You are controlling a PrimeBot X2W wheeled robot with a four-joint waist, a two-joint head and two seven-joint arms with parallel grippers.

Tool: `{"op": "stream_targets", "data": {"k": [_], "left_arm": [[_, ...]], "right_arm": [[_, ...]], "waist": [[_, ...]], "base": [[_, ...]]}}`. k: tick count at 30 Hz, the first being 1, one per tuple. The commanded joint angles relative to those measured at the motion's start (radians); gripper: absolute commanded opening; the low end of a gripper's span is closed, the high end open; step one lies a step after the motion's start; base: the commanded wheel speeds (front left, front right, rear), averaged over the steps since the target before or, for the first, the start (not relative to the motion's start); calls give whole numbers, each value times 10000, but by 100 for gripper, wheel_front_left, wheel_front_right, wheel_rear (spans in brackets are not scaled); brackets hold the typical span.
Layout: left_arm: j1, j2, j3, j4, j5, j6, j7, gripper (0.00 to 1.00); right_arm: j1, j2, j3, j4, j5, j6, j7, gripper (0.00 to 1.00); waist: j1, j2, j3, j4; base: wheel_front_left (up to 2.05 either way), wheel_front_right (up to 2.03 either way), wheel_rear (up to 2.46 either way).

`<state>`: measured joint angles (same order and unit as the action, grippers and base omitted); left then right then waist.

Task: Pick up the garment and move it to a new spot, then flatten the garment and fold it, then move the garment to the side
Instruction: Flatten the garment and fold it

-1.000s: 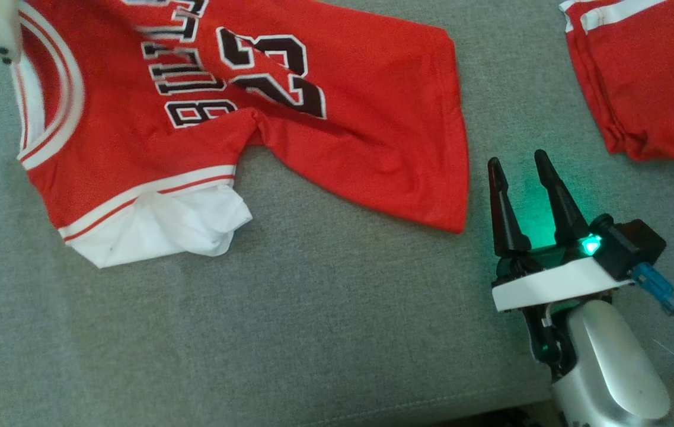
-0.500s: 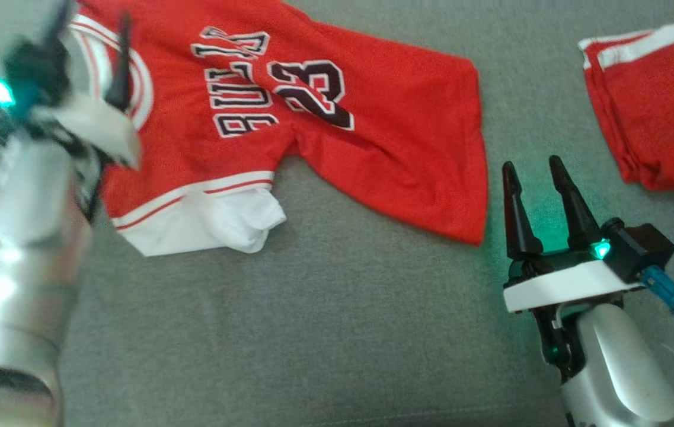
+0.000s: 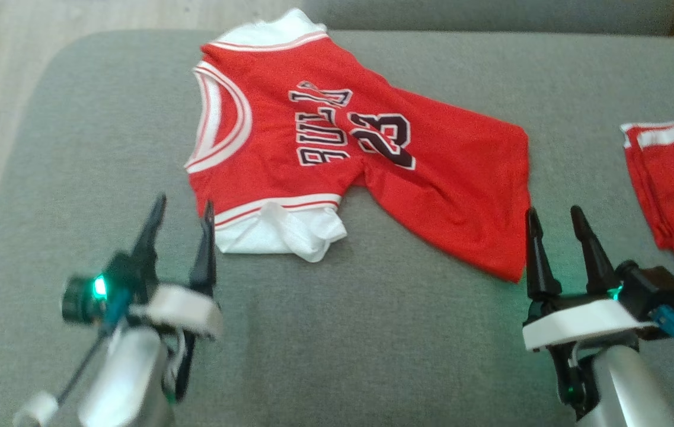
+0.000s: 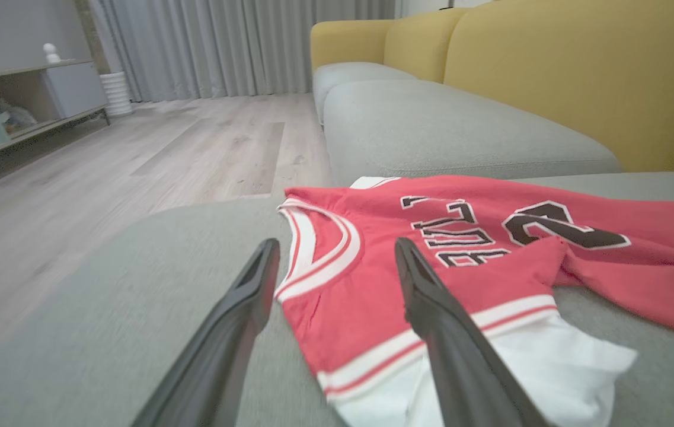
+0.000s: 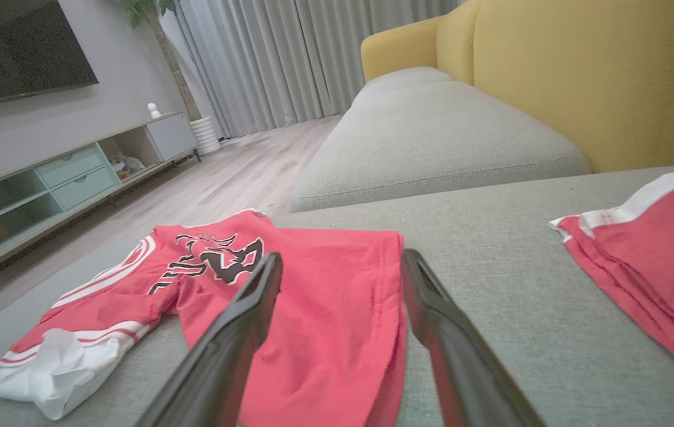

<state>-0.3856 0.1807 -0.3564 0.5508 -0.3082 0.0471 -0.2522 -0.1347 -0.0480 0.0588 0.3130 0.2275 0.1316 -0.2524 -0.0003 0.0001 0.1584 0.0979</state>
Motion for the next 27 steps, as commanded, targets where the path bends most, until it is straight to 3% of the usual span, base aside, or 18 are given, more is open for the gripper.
{"op": "stream_targets", "data": {"k": [1,8,17,27], "left_arm": [[-65,151,431,-489,16,124,-94,100],[1230,-119,614,-1473,81,393,-94,100],[885,-61,-50,-793,214,-222,515,100],[-255,-45,-313,148,254,-591,779,100]], "right_arm": [[-40,-22,262,-265,8,-9,-94,100],[43,-22,381,-292,27,-9,-94,100],[-53,-22,483,-314,-125,-9,-94,100],[-205,-22,589,-346,-126,-9,-94,100]], "waist": [[3,-1,-280,276],[3,-1,-219,362],[3,-1,147,69],[3,-1,640,-498]], "base": [[0,0,0],[0,0,0],[0,0,0],[0,0,0]]}}
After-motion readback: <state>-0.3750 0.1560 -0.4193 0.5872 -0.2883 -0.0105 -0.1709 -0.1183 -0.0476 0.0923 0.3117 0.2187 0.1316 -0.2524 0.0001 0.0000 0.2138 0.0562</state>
